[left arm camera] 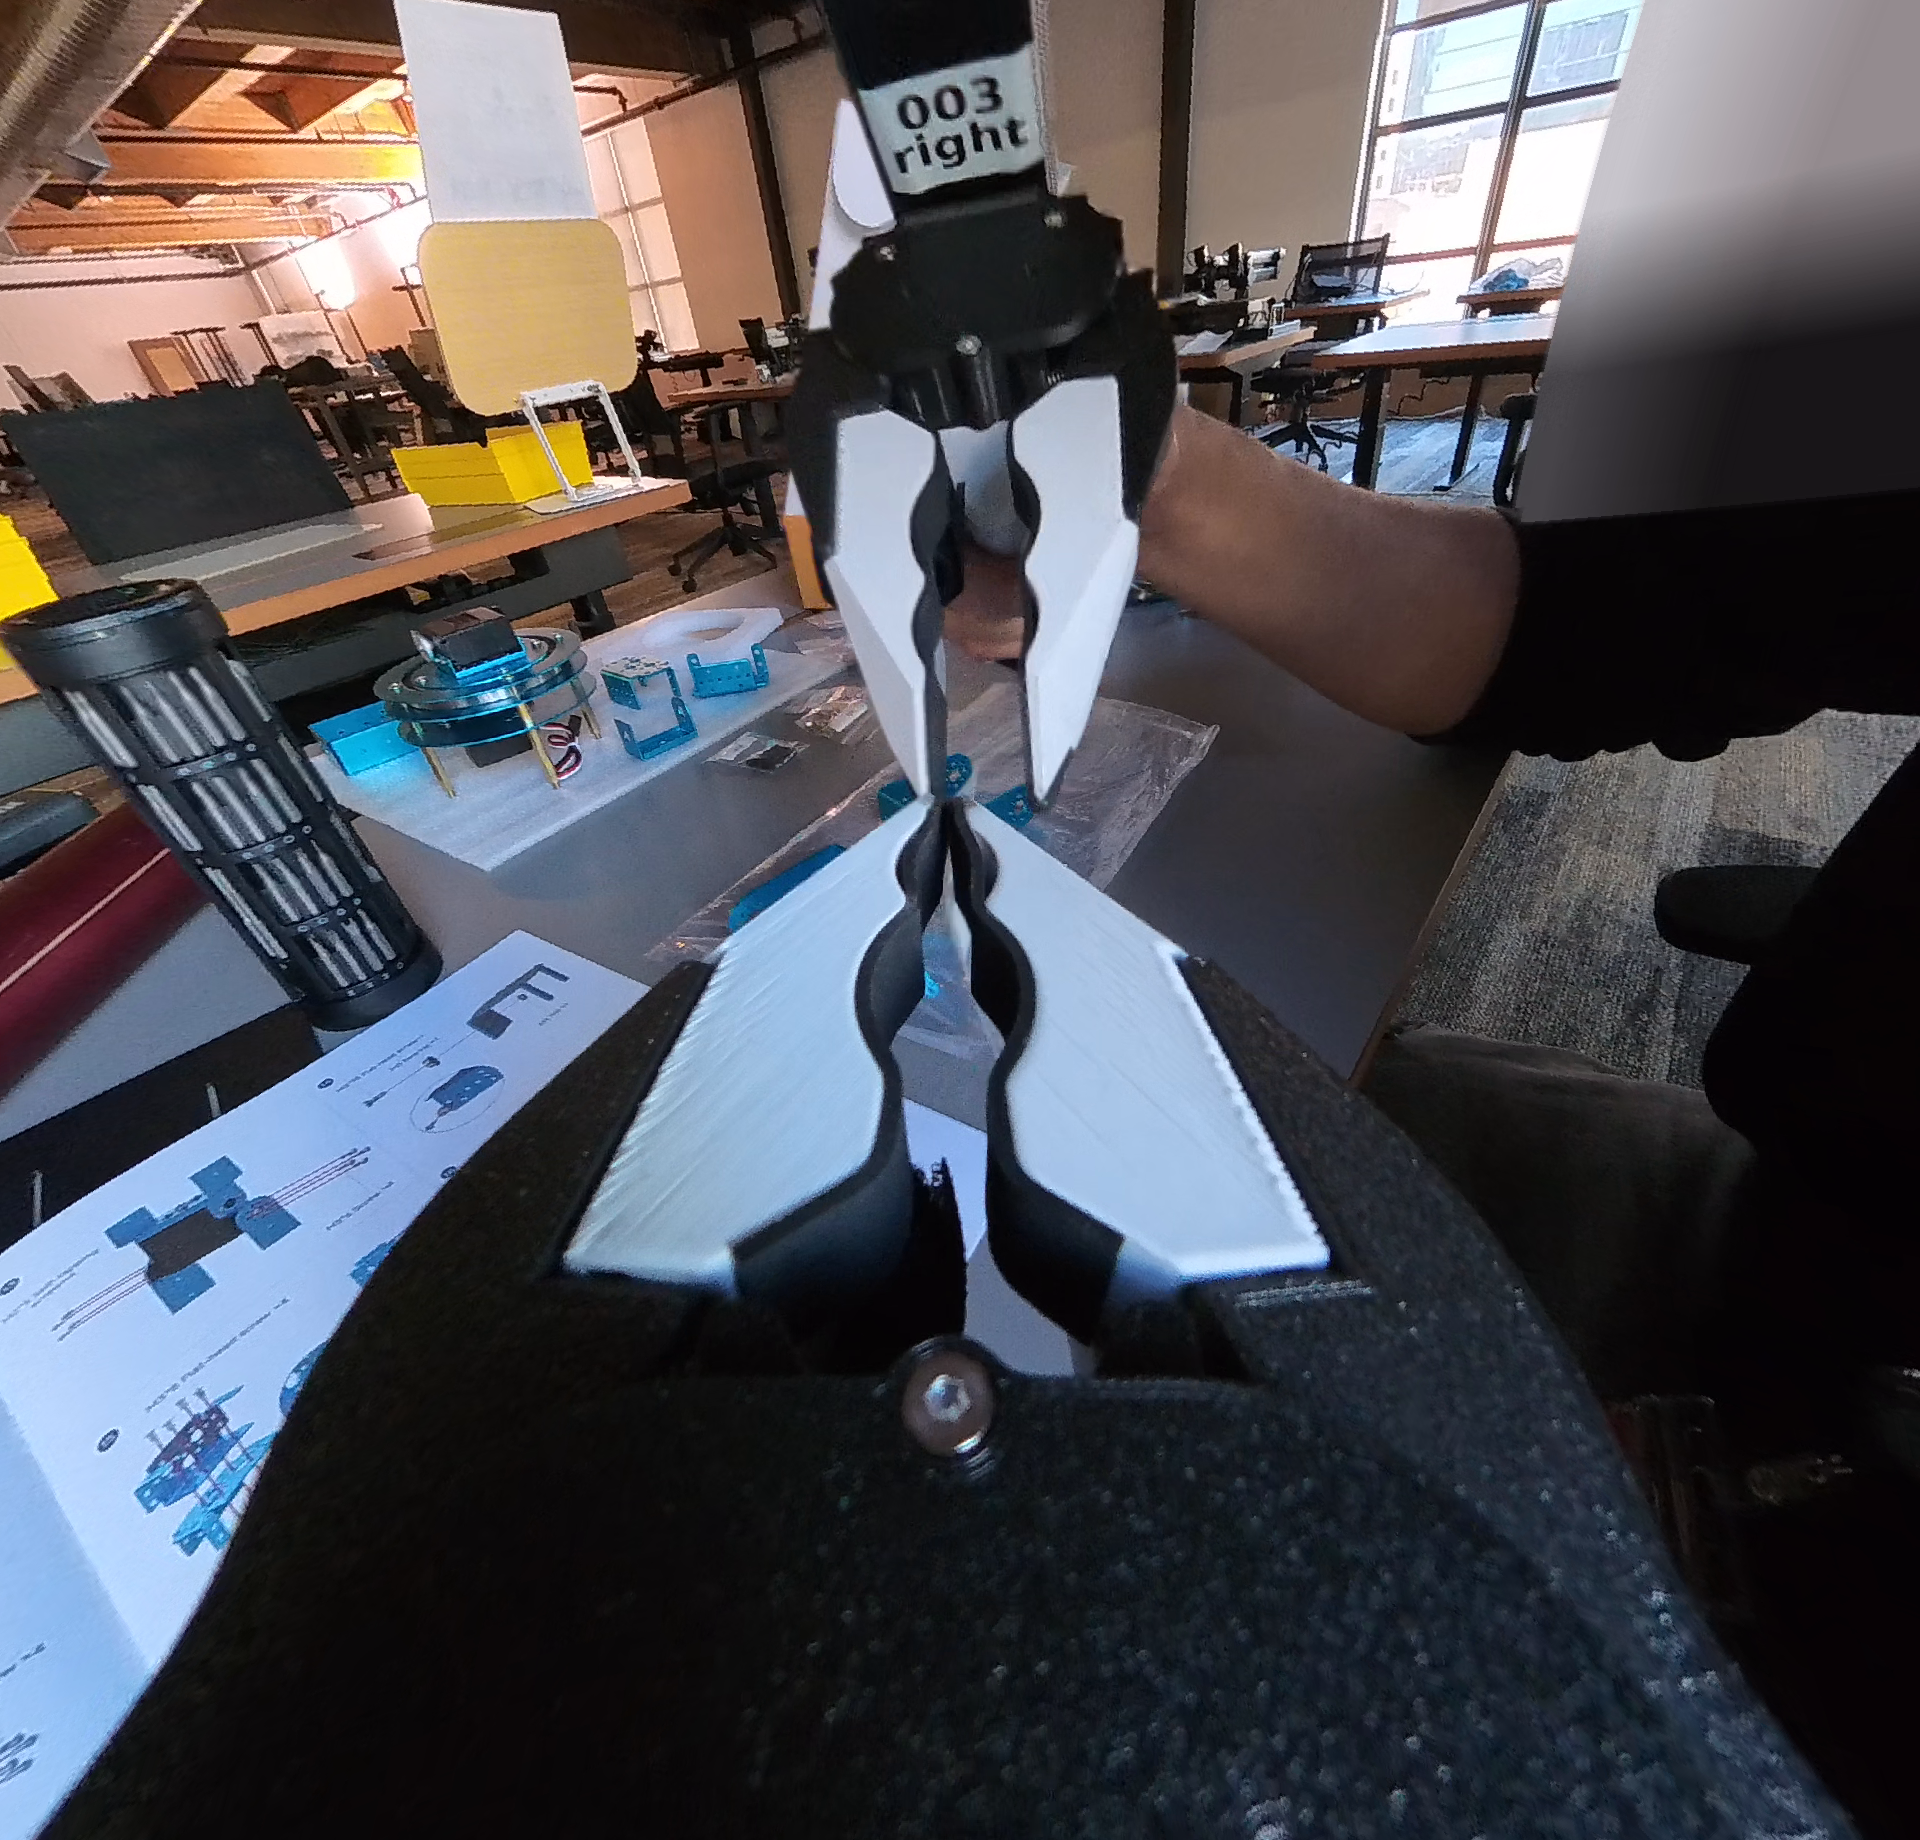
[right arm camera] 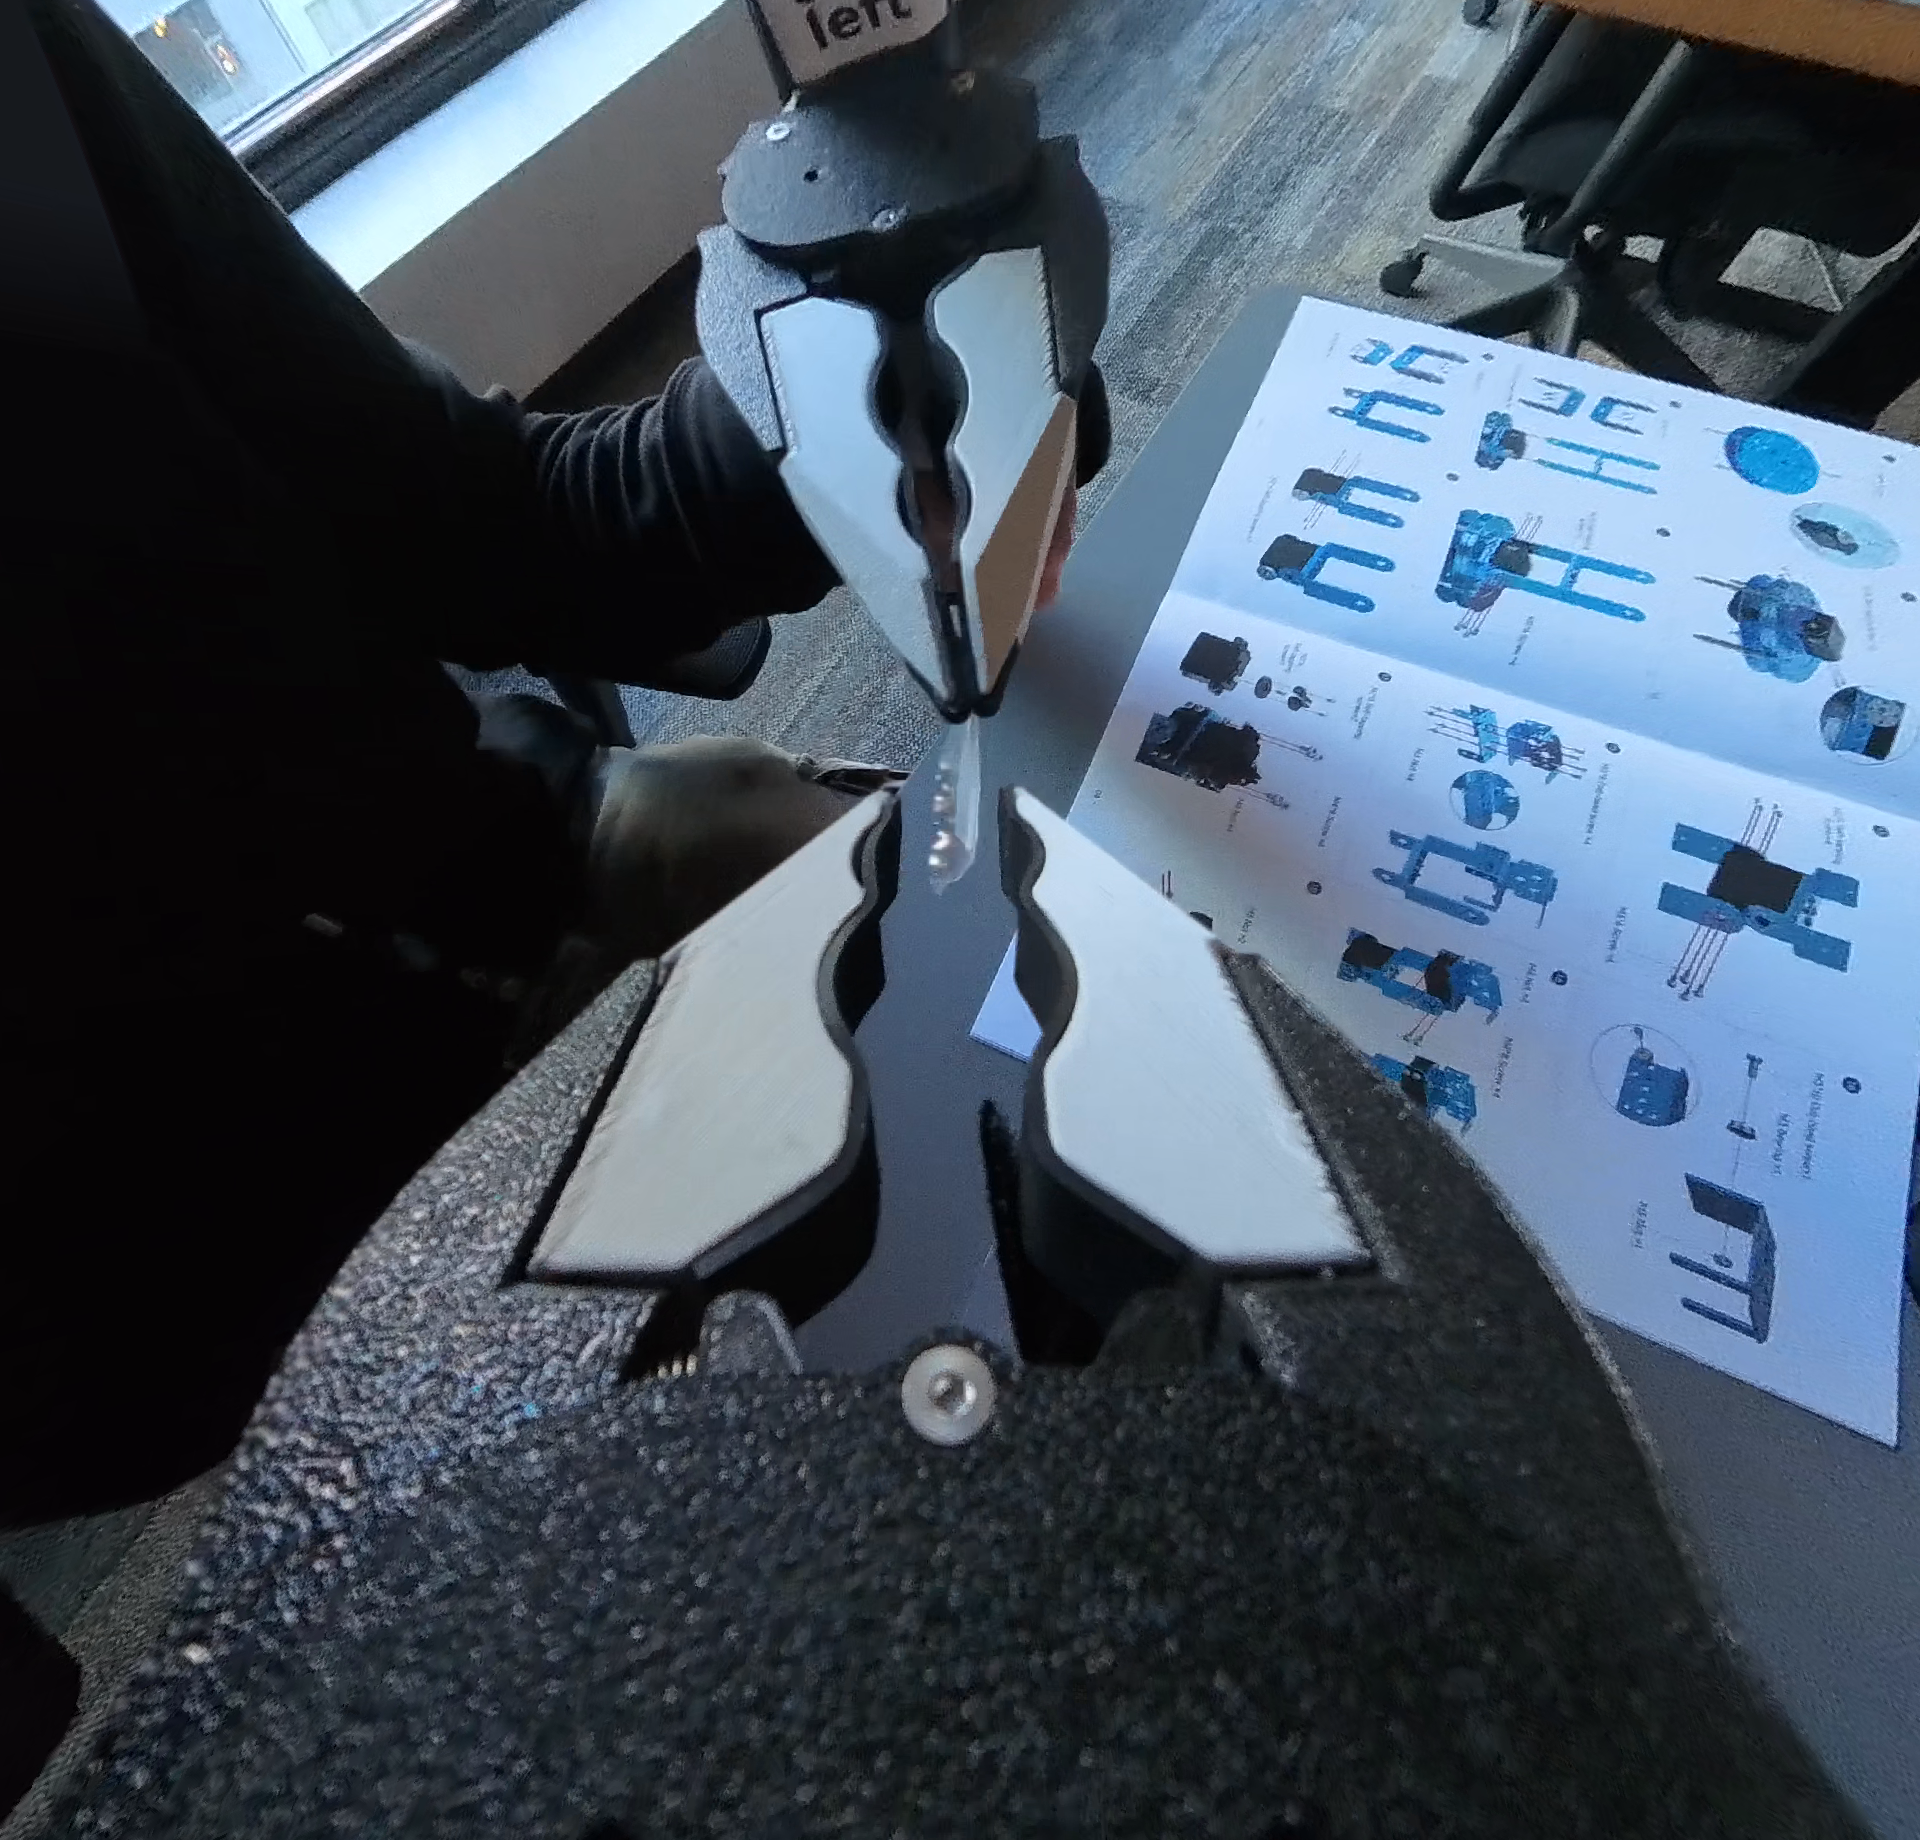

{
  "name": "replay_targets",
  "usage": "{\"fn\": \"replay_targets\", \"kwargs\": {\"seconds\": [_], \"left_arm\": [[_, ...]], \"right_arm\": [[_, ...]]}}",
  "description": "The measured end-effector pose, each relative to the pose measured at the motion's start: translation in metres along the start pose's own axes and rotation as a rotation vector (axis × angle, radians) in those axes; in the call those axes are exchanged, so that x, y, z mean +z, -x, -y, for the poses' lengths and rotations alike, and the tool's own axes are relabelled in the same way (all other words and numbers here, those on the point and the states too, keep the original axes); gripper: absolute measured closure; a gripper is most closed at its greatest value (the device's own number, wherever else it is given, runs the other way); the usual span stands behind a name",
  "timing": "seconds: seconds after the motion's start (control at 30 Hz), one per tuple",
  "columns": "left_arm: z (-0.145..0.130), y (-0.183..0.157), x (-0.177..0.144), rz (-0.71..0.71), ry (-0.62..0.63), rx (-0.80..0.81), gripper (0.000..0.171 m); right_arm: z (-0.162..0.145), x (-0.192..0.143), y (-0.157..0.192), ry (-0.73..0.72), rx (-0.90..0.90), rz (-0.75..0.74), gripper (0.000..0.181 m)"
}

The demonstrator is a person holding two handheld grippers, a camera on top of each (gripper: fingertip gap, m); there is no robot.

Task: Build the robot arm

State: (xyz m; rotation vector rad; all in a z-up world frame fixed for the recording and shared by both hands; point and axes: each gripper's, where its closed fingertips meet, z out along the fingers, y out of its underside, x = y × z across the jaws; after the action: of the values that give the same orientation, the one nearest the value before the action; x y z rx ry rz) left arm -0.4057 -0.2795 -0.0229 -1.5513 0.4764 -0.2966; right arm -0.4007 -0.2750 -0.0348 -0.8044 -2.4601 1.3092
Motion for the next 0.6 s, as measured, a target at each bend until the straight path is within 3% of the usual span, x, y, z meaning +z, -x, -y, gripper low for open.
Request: {"fn": "replay_targets", "kwargs": {"seconds": [0.1,0.2,0.33,0.43,0.6], "left_arm": [[0.004,0.005,-0.002,0.014,-0.031,-0.021,0.171],[0.014,0.008,-0.007,0.010,-0.092,-0.065,0.171],[0.019,0.011,-0.013,0.004,-0.135,-0.096,0.158],[0.022,0.009,-0.014,-0.005,-0.155,-0.086,0.171],[0.024,0.010,-0.014,0.003,-0.163,-0.081,0.171]], "right_arm": [[-0.001,0.004,-0.004,0.010,-0.051,-0.049,0.179],[0.016,-0.003,-0.016,-0.083,-0.126,-0.157,0.181],[0.028,-0.012,-0.008,-0.159,-0.095,-0.100,0.181],[0.032,-0.015,-0.004,-0.187,-0.079,-0.069,0.181],[0.036,-0.017,-0.006,-0.218,-0.065,-0.073,0.180]]}}
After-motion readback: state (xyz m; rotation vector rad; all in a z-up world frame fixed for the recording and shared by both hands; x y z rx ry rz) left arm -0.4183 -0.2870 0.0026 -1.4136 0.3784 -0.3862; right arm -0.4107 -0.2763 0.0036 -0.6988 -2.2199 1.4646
